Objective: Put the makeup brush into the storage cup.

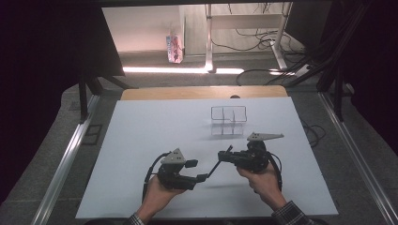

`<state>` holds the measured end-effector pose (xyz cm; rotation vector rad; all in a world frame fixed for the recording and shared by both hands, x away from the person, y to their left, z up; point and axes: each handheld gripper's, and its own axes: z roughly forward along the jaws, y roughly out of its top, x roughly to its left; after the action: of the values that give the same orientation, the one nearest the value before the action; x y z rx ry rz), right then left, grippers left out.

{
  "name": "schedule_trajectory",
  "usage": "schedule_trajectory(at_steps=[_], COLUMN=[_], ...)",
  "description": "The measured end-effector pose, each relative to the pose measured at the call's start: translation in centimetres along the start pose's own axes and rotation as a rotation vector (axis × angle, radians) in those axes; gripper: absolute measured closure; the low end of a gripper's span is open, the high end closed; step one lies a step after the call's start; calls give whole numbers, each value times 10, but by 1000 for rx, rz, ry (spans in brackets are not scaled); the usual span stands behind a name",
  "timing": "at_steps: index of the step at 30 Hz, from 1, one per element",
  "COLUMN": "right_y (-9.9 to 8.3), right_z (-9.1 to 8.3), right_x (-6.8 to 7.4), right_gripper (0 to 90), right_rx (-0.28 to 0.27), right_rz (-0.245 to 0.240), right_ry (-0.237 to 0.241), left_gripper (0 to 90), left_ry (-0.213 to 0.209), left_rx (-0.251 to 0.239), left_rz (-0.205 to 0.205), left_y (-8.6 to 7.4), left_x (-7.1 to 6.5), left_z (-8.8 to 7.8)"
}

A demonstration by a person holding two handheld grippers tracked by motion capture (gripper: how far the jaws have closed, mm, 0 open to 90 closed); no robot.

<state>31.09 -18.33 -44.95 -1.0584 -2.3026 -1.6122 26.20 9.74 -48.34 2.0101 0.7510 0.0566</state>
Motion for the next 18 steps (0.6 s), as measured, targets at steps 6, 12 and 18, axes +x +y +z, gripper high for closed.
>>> schedule_trajectory(at_steps=[6,12,18], right_y=[0,-1,-1], right_z=[-2,-6,-12], right_x=[3,4,3], right_gripper=[833,833,833], right_rx=[11,14,15], right_rz=[-48,-75,-107], right_ry=[-35,-62,-89], left_gripper=[237,153,69], left_ry=[31,66,102], left_rx=[24,51,75], left_rz=[9,11,3], left_y=[-2,-4,-5], left_x=[1,0,1], left_z=[-2,-3,-2])
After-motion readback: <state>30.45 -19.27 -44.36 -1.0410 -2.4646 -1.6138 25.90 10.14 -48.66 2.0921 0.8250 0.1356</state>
